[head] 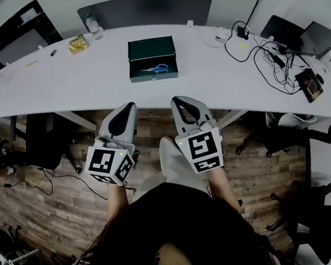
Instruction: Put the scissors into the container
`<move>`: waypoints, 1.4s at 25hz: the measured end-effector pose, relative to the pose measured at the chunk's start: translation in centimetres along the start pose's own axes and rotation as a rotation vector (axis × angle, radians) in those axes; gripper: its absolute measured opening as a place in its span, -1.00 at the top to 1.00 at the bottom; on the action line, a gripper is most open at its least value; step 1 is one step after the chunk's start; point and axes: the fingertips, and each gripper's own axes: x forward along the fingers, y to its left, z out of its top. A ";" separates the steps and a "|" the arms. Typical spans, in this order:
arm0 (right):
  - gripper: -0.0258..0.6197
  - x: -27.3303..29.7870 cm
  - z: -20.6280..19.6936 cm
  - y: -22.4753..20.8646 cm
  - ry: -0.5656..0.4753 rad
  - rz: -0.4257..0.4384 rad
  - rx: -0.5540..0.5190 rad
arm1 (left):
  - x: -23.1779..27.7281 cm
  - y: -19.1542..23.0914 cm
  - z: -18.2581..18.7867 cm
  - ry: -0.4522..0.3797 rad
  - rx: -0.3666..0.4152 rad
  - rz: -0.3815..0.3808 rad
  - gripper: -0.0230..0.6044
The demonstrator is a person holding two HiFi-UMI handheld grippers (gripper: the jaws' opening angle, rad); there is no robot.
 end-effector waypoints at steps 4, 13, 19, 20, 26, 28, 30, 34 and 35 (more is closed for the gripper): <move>0.90 -0.6 -0.3 0.2 0.002 0.001 0.006 | -0.3 -0.7 -0.3 0.009 0.002 -0.004 0.89; 0.90 -1.5 -0.4 0.5 -0.005 -0.001 0.005 | -1.0 -1.6 -0.5 0.011 0.012 -0.009 0.89; 0.90 -1.8 -0.1 1.0 -0.008 0.013 -0.002 | -1.3 -1.8 -0.5 0.009 0.011 -0.005 0.89; 0.90 -1.8 -0.1 1.1 -0.009 0.016 -0.004 | -1.3 -1.9 -0.5 0.009 0.010 -0.004 0.89; 0.90 -2.0 0.2 1.5 -0.017 0.025 -0.011 | -1.7 -2.0 -0.6 0.004 0.008 0.003 0.89; 0.90 -2.1 0.2 1.5 -0.017 0.028 -0.011 | -1.8 -2.0 -0.5 0.004 0.006 0.007 0.89; 0.90 -2.1 0.1 1.6 -0.017 0.029 -0.011 | -1.8 -2.0 -0.6 0.002 0.005 0.009 0.89; 0.90 -2.1 0.0 1.5 -0.018 0.032 -0.010 | -1.7 -2.1 -0.7 0.002 0.005 0.008 0.89; 0.90 -2.1 0.0 1.4 -0.019 0.033 -0.010 | -1.6 -2.2 -0.7 0.001 0.004 0.007 0.89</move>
